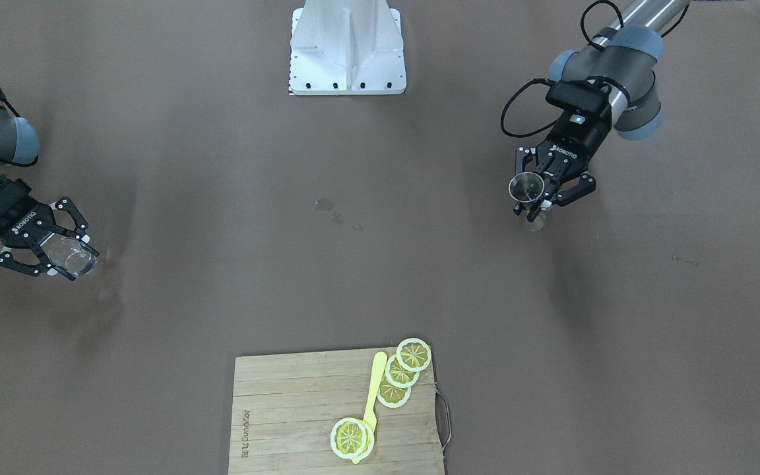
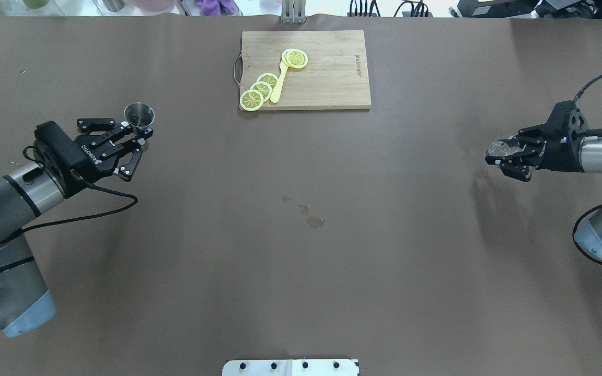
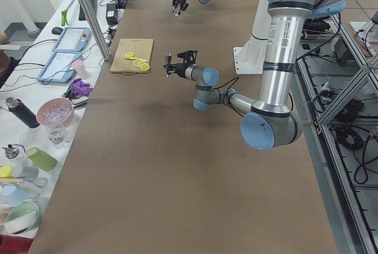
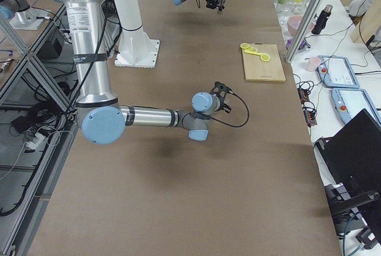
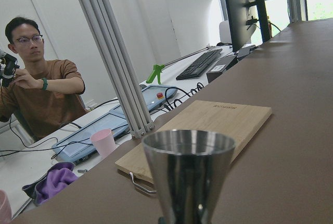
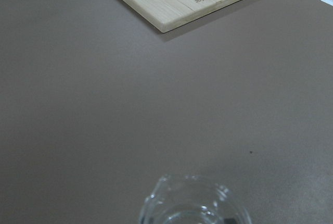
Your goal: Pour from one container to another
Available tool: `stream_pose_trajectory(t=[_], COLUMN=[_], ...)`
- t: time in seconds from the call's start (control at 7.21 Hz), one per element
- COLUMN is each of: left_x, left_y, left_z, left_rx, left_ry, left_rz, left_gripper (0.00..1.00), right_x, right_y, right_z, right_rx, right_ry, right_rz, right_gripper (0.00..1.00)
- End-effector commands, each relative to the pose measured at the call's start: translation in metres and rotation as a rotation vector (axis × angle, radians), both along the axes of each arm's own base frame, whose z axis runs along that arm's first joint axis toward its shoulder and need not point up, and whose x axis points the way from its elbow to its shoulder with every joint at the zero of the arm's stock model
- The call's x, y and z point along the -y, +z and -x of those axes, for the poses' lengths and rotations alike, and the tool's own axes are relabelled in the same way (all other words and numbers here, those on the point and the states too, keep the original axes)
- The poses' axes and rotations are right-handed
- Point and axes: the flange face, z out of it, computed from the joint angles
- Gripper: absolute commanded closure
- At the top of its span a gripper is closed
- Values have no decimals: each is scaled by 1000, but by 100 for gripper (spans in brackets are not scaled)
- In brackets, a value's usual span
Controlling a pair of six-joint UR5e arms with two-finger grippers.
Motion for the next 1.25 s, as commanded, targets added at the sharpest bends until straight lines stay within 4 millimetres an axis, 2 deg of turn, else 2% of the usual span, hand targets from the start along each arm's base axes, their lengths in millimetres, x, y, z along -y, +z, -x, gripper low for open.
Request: stream_pose_trajectory(t=[0.0,0.28,0.55,0.83,0.97,1.11], left_x=[-16,-26,-31,-28,-27,-22], left_y=[32,50,41,43,47,42], left_z=[22,36,36,30,36,40], left_rx=[33,44,25,27,12,-80], left_ry=[19,21,72,69,35,-65], left_rz=[16,24,1,11,36,108], left_gripper=[100,100,100,100,100,100], right_x=[-5,-8,-11,-12,-14,-14], right_y=[13,25,31,33,35,35], right_z=[2,4,5,8,9,11], right_rx=[2,2,2,3,2,3], right_ry=[-9,-15,-20,-25,-25,-25], right_rz=[-3,-3,-3,-4,-5,-7], right_gripper=[100,100,100,100,100,100])
